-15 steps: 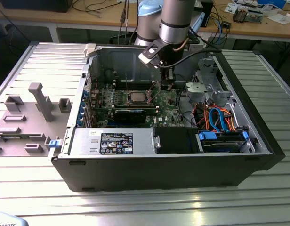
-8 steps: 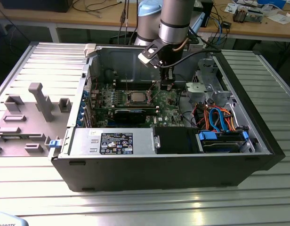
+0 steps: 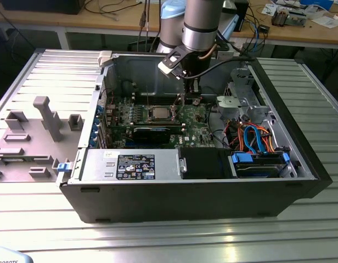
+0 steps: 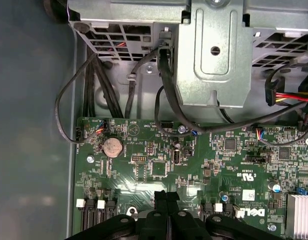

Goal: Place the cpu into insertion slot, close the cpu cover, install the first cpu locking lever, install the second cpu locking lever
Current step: 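Close the cpu cover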

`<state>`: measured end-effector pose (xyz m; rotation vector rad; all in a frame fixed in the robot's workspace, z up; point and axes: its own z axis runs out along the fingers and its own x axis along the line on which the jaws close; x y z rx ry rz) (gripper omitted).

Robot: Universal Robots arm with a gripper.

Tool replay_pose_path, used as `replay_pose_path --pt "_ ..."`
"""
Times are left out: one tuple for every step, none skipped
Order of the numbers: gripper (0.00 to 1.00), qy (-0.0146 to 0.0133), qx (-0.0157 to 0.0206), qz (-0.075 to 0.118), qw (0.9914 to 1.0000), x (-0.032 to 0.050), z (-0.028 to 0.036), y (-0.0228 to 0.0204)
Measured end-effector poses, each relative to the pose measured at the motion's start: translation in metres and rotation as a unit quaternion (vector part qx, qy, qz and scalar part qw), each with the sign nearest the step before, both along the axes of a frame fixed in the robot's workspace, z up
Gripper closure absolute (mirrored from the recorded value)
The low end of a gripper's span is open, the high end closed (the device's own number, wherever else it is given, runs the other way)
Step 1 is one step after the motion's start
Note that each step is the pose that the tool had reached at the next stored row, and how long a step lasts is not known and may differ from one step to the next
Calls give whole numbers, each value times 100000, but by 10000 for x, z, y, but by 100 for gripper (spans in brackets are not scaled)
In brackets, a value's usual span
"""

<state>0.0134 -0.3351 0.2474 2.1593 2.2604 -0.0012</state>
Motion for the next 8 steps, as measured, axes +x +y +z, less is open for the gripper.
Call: replay_pose_path --pt "89 0 1 -7 100000 -5 0 0" --pt "89 -3 1 -6 100000 -6 0 0" --pt "89 -3 1 1 100000 -6 0 0" --pt "89 -2 1 3 100000 -6 0 0" --pt "89 1 1 -4 100000 -9 0 0" --pt "89 -2 -1 -14 100000 -12 0 0" --pt "89 -1 -2 -6 100000 -19 0 0" --pt "89 -2 2 -4 100000 -24 0 0"
